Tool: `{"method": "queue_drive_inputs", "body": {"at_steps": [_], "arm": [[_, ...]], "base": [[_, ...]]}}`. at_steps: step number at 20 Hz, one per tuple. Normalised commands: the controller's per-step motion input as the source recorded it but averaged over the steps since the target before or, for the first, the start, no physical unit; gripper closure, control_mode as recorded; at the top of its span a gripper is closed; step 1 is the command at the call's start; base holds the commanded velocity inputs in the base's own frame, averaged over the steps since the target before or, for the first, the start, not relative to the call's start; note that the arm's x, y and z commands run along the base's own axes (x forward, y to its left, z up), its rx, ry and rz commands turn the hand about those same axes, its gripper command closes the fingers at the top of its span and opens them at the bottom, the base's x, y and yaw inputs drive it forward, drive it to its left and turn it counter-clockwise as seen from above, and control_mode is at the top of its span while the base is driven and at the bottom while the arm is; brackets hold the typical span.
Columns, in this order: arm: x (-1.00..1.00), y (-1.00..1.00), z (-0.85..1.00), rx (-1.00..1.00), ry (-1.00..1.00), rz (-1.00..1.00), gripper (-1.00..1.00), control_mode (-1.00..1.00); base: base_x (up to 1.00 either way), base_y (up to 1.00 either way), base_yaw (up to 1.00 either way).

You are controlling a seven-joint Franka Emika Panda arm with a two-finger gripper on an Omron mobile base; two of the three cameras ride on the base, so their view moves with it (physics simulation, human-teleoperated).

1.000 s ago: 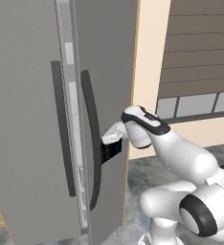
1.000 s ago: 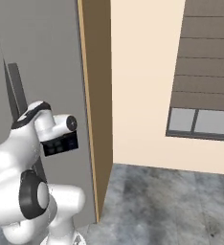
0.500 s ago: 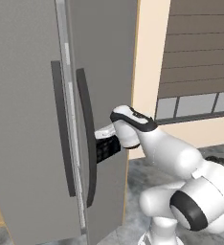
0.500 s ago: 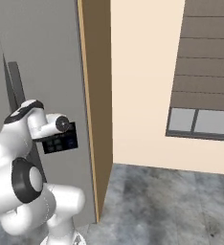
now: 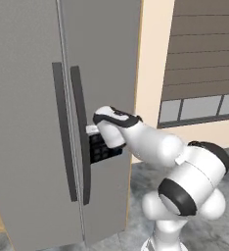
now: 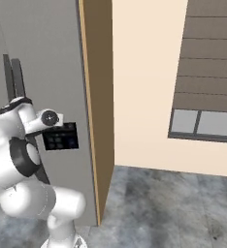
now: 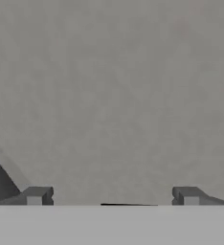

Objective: Take the bottled waters from the counter and place them in the freezer to freeze. Close the freezer door after placing the bottles.

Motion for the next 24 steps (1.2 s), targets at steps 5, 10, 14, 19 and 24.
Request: {"method": "queue_drive_inputs", "body": {"at_steps": [5,10,14,19,24], "arm": [[0.52,0.06,0.15,-0.05,0.17,-0.22,-1.00,-1.00],[0.38,0.00,0.12,-0.06,0.10,-0.16,-1.00,-1.00],[0.41,0.01,0.05,-0.09,0.09,-0.16,-1.00,-1.00],[0.49,0.00,0.03,-0.11,0.11,-0.16,-1.00,-1.00],[0.50,0.00,0.03,-0.12,0.16,-0.16,-1.00,-1.00]], "base": [[0.00,0.00,0.00],[0.00,0.00,0.00],[0.00,0.00,0.00],[0.00,0.00,0.00],[0.00,0.00,0.00]]}}
